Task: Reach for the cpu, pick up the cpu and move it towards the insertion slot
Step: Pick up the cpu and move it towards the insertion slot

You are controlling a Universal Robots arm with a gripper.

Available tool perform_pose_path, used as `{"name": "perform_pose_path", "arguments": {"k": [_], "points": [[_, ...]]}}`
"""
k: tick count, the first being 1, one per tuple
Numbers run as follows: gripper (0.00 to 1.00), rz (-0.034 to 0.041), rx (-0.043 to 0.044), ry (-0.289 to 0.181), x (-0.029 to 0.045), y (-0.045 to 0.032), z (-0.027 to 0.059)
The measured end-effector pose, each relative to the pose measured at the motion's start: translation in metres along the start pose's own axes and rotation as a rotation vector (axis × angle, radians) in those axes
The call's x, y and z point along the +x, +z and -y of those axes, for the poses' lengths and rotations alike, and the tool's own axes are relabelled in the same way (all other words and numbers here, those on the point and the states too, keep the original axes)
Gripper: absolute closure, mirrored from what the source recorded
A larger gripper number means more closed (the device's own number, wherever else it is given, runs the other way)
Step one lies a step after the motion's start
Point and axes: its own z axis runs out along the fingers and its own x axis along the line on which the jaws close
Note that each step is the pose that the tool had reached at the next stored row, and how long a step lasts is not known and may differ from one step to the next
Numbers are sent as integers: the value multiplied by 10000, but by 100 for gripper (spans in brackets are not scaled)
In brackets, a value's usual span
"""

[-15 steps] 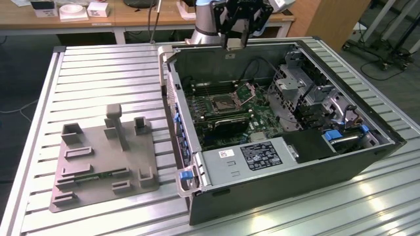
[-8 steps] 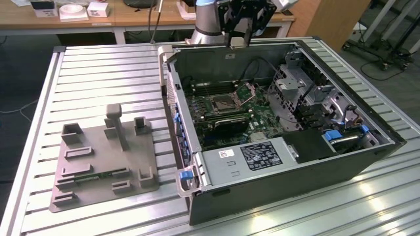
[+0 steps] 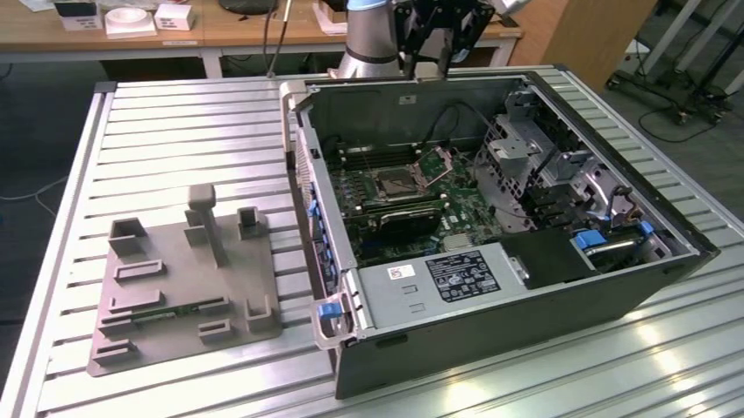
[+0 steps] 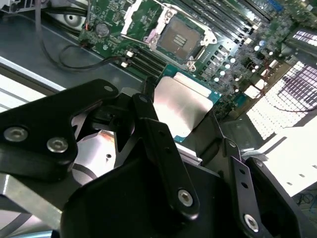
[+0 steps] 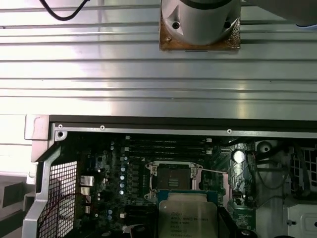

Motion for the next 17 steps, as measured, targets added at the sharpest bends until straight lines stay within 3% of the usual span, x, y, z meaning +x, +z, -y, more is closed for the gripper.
{"name": "perform_pose_path", "arguments": {"k": [10, 17], "points": [[45, 6, 0, 44, -14, 13, -106], [45, 7, 0, 57, -13, 14, -113]]}}
